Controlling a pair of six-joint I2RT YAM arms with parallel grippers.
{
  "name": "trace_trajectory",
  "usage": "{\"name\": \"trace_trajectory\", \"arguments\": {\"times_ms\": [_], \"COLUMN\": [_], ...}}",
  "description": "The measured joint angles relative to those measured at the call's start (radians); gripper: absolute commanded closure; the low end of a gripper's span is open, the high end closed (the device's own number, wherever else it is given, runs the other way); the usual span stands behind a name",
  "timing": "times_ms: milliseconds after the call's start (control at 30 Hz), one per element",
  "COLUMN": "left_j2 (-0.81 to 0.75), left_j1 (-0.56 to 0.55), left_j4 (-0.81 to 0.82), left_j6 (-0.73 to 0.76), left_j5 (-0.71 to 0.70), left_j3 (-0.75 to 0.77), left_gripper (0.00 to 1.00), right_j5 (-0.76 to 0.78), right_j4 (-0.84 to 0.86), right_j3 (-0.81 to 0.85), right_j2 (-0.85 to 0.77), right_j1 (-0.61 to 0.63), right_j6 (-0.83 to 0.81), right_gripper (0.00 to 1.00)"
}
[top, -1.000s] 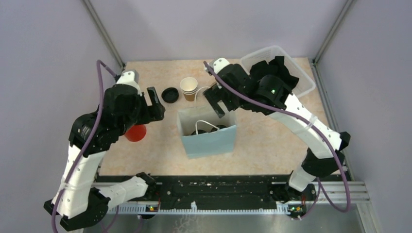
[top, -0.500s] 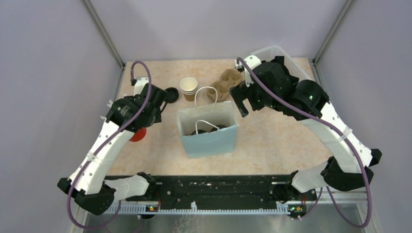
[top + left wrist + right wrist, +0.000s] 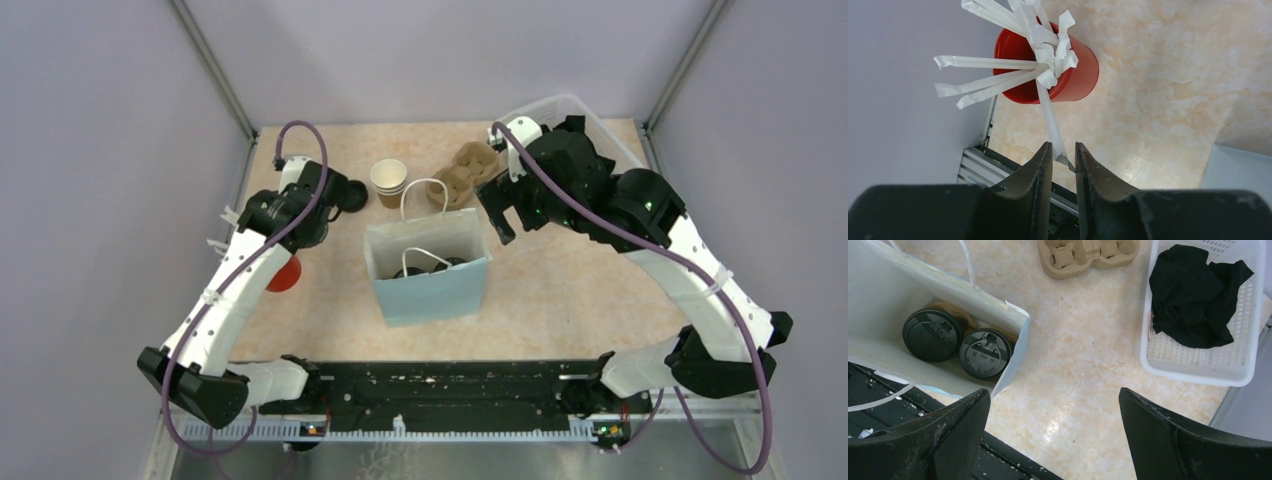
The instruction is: Pack the takeout coffee
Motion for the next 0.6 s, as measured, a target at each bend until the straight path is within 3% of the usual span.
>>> {"name": "trace_trajectory", "arguments": {"times_ms": [200, 600], "left_j2": [-0.007, -0.048], "left_j1": [0.000, 0.001], "left_j4": [0.006, -0.062], "left_j6": [0.048, 0.152], "left_j5": [-0.007, 0.092], "left_j3": [0.006, 0.257], "left_gripper": [0.95, 1.00], "right_j5": [0.000, 0.039], "right_j4": [0.007, 0.001], "right_j3": [-0.008, -0.003], "right_j2": [-0.008, 0.003], "right_j1": [0.000, 0.000], "right_j6": [-0.004, -0.003], "right_gripper": [0.01, 0.01]}}
